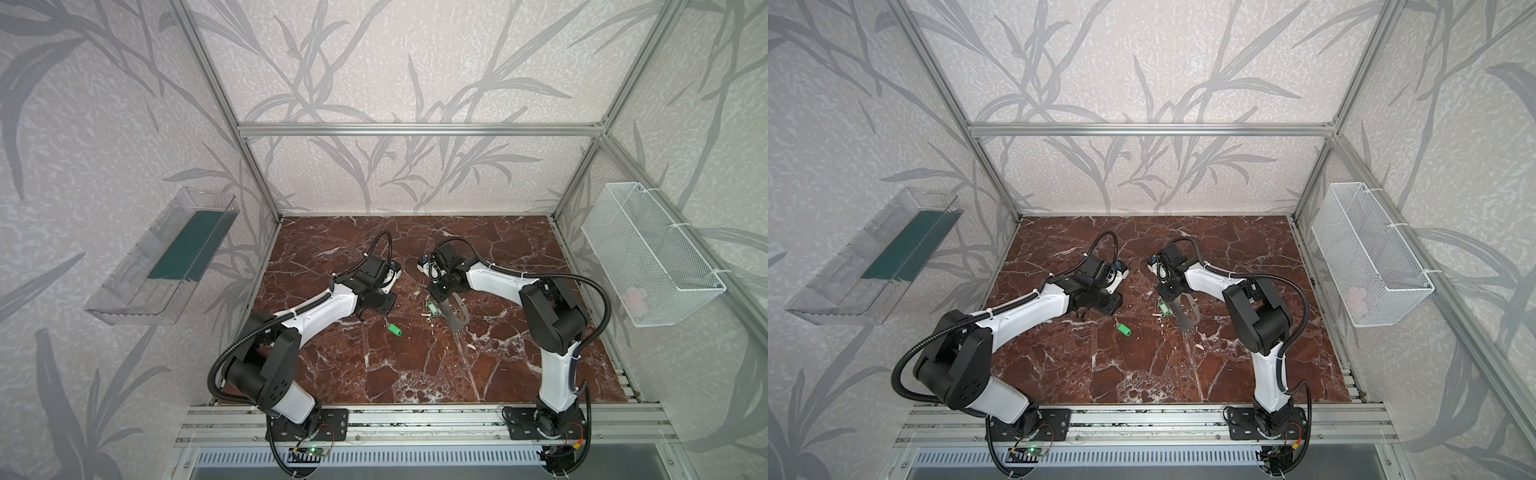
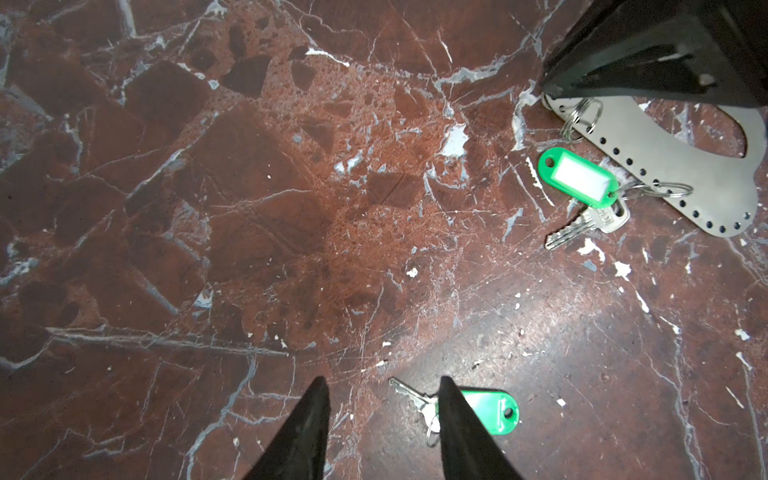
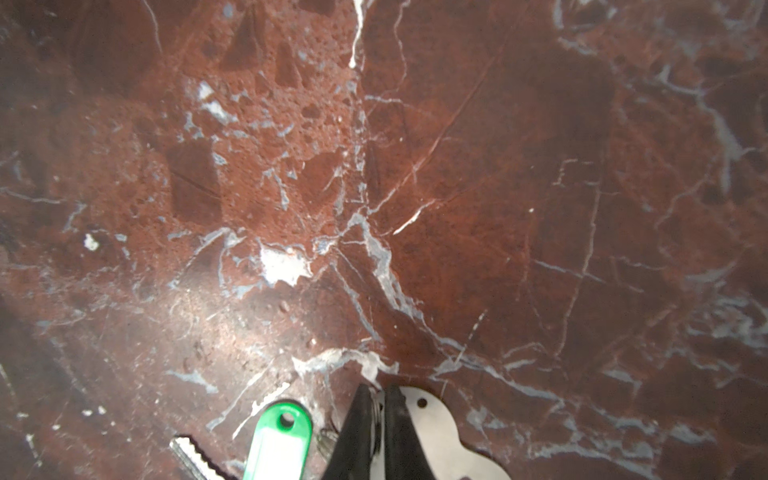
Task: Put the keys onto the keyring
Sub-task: 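Lift the steel plate with the right gripper while the left gripper moves toward it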
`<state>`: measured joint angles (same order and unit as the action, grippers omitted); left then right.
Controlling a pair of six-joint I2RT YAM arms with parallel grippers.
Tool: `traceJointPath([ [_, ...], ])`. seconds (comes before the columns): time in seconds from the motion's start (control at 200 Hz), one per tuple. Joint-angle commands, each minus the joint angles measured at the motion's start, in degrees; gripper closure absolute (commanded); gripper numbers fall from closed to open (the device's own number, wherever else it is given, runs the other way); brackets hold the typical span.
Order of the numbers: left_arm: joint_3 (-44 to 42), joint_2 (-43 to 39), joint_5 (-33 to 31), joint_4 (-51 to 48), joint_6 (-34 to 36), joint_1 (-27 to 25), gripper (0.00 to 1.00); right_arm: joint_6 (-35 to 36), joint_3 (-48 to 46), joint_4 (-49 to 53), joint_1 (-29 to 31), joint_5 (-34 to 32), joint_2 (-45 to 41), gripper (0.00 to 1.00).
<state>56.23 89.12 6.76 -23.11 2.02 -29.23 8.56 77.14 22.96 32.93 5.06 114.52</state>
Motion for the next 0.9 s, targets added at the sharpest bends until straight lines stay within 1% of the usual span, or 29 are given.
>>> traceJointPath([
  [0.0, -0.45, -1.32, 0.16, -0.33, 0.91, 0.20, 0.55, 0.08, 1.97, 3.12, -0.10, 1.09, 0.93, 0.85],
  [0.075, -0.45, -1.45, 0.17, -0.40, 0.94, 0.15, 0.55, 0.21, 1.71, 3.18, -0.10, 1.05, 0.71, 0.85],
  [0.19, -0.38, -1.41, 0.18, -0.42, 1.00, 0.14, 0.55, 0.52, 1.78, 3.80, -0.11, 0.74, 0.60, 0.89],
  [0.225, -0.33, -1.41, 0.18, -0.41, 0.97, 0.14, 0.55, 0.79, 1.72, 3.90, -0.06, 1.06, 0.53, 0.91],
  [0.28, -0.25, -1.47, 0.26, -0.44, 0.96, 0.15, 0.55, 1.13, 1.69, 4.02, -0.14, 1.51, 0.22, 0.97],
  [0.32, -0.21, -1.57, 0.29, -0.37, 1.05, 0.22, 0.55, 1.50, 1.61, 4.02, -0.12, 1.81, 0.05, 1.00],
  [0.5, -0.41, -3.09, 2.05, 0.46, 3.12, 0.19, 0.55, 4.18, 0.60, 3.14, -0.14, 3.41, -3.12, 1.00],
  [0.605, -0.98, -5.07, 5.38, 2.16, 5.60, 0.19, 0.55, 5.82, -1.73, 0.18, -0.08, 6.08, -7.11, 1.00],
  [0.71, -2.28, -7.82, 11.68, 5.64, 9.44, 0.12, 0.55, 7.89, -4.56, -2.27, -0.09, 9.46, -11.55, 1.00],
  [0.815, -5.51, -11.77, 15.61, 12.30, 12.05, 0.13, 0.56, 9.77, -8.77, -5.69, -0.20, 13.14, -16.37, 1.00],
  [0.895, -8.69, -15.54, 17.59, 18.42, 14.49, -0.03, 0.57, 10.86, -12.53, -9.01, -0.32, 16.16, -22.23, 1.00],
])
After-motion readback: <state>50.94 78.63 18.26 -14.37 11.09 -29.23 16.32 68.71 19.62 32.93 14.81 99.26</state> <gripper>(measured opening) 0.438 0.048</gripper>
